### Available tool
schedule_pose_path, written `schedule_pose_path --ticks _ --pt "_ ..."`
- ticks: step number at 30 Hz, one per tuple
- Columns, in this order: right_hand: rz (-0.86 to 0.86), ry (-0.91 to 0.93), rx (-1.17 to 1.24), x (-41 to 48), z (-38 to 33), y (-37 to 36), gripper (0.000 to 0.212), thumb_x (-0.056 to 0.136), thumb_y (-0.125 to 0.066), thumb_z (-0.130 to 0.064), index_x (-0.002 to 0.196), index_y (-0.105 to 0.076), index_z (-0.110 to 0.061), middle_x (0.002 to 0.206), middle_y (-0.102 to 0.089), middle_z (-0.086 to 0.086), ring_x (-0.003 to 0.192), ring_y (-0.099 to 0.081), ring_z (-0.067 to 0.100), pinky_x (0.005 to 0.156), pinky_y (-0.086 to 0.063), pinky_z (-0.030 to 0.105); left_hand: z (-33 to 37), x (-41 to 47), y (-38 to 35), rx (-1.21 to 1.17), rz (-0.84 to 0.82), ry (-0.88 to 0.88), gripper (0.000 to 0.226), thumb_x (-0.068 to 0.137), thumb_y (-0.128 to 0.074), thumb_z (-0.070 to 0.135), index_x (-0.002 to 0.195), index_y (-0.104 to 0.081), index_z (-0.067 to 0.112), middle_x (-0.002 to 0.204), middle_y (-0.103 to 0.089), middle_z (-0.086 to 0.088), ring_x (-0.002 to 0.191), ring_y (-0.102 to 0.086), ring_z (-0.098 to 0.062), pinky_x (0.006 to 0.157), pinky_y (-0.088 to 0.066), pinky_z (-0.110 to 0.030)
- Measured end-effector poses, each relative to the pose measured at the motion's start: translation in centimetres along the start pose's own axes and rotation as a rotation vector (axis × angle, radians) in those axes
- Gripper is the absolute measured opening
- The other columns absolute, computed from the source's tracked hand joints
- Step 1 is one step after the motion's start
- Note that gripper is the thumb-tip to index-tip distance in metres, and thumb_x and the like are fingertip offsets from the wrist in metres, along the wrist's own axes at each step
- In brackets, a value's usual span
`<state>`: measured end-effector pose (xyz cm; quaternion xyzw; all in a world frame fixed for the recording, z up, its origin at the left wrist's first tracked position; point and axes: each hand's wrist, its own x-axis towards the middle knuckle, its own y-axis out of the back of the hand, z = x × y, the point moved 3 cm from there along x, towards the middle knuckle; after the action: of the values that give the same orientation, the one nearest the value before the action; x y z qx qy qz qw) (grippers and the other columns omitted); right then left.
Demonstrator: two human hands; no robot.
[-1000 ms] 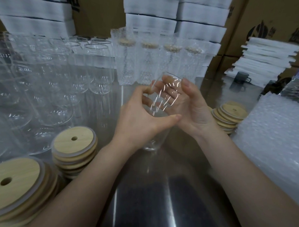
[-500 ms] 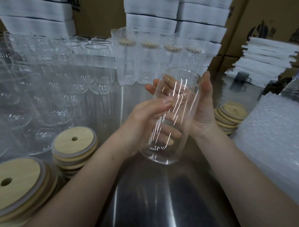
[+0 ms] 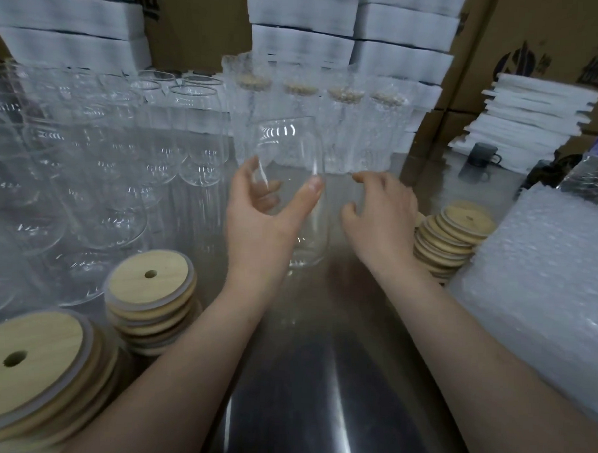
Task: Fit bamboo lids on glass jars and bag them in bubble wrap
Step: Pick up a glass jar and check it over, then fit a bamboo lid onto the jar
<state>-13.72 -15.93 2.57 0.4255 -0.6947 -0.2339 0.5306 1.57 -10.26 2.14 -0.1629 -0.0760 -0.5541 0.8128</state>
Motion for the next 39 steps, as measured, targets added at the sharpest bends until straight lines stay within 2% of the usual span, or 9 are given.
schedule_pose_path --ticks 4,7,13,17,22,31,34,36,39 --pt "-0.246 -0.121 -0.301 -0.1 0.7 -1.1 0.056 0.093 -0.055 -0.022 0.145 -0.036 -0.014 0.154 -0.024 0.028 0.145 -0.016 0.044 0.121 -0.004 0.051 -0.6 0.3 0.8 0.186 0.123 -0.044 0.084 0.072 -0.082 0.046 0.142 -0.038 0.031 0.124 -0.054 0.010 0.115 -0.053 -0.004 0.105 -0.044 -0.037" --pt "-0.313 -0.166 -0.393 -0.1 1.0 -1.2 0.051 0.093 -0.054 -0.016 0.141 -0.038 -0.015 0.147 -0.032 0.028 0.140 -0.027 0.045 0.121 -0.007 0.052 -1.0 0.7 1.2 0.238 0.165 -0.052 0.086 0.072 -0.082 0.044 0.144 -0.035 0.032 0.132 -0.050 0.008 0.123 -0.048 -0.009 0.109 -0.040 -0.041" --pt "-0.268 -0.130 -0.354 -0.2 1.0 -1.2 0.040 0.091 -0.060 -0.007 0.129 -0.048 -0.013 0.128 -0.043 0.019 0.126 -0.038 0.040 0.116 -0.021 0.056 -1.2 0.9 1.5 0.259 0.171 -0.051 0.091 0.073 -0.081 0.042 0.147 -0.030 0.029 0.135 -0.047 0.007 0.130 -0.044 -0.012 0.112 -0.036 -0.044" --pt "-0.201 -0.069 -0.309 -0.1 1.1 -1.0 0.036 0.092 -0.057 0.000 0.126 -0.054 -0.011 0.122 -0.045 0.017 0.117 -0.041 0.036 0.098 -0.038 0.045 -1.1 1.0 1.6 0.272 0.176 -0.063 0.092 0.075 -0.081 0.039 0.148 -0.027 0.028 0.141 -0.044 0.003 0.132 -0.041 -0.013 0.113 -0.034 -0.044" --pt "-0.136 -0.027 -0.239 0.0 1.2 -0.8 0.042 0.088 -0.048 0.012 0.126 -0.057 -0.005 0.119 -0.053 0.018 0.112 -0.046 0.036 0.094 -0.044 0.046 -1.2 1.1 1.5 0.296 0.182 -0.079 0.093 0.078 -0.080 0.034 0.149 -0.022 0.022 0.149 -0.036 -0.003 0.138 -0.035 -0.014 0.115 -0.032 -0.044" --pt "0.142 0.098 0.072 -0.1 0.0 -0.3 0.044 0.091 -0.047 0.010 0.132 -0.056 -0.002 0.123 -0.060 0.020 0.116 -0.052 0.035 0.093 -0.038 0.035 0.5 0.4 1.5 0.497 0.226 -0.291 0.101 0.075 -0.079 0.019 0.153 -0.015 0.010 0.156 -0.022 -0.012 0.145 -0.022 -0.026 0.121 -0.019 -0.041" --pt "0.225 0.132 0.235 -0.5 -0.7 0.3 0.033 0.094 -0.050 0.005 0.124 -0.063 -0.001 0.120 -0.065 0.017 0.114 -0.059 0.031 0.093 -0.038 0.026 2.2 -0.7 0.9 0.634 0.237 -0.501 0.091 0.071 -0.074 0.012 0.148 -0.025 0.005 0.152 -0.024 -0.023 0.141 -0.026 -0.037 0.116 -0.023 -0.055" --pt "0.232 0.055 0.423 -0.6 -0.9 0.6 0.028 0.096 -0.052 -0.001 0.118 -0.068 -0.004 0.114 -0.069 0.010 0.106 -0.064 0.023 0.083 -0.040 0.013 3.4 -1.6 0.1 0.703 0.217 -0.683 0.087 0.069 -0.071 0.009 0.143 -0.027 0.010 0.149 -0.026 -0.028 0.140 -0.030 -0.041 0.109 -0.030 -0.062" --pt "0.099 -0.160 0.834 -0.6 -1.0 0.4 0.023 0.098 -0.052 -0.003 0.113 -0.068 -0.007 0.101 -0.066 0.003 0.079 -0.065 -0.007 0.053 -0.045 0.004 4.1 -2.4 -0.8 0.675 0.118 -0.878 0.075 0.070 -0.068 0.002 0.135 -0.033 0.011 0.145 -0.033 -0.030 0.138 -0.034 -0.043 0.107 -0.035 -0.059"
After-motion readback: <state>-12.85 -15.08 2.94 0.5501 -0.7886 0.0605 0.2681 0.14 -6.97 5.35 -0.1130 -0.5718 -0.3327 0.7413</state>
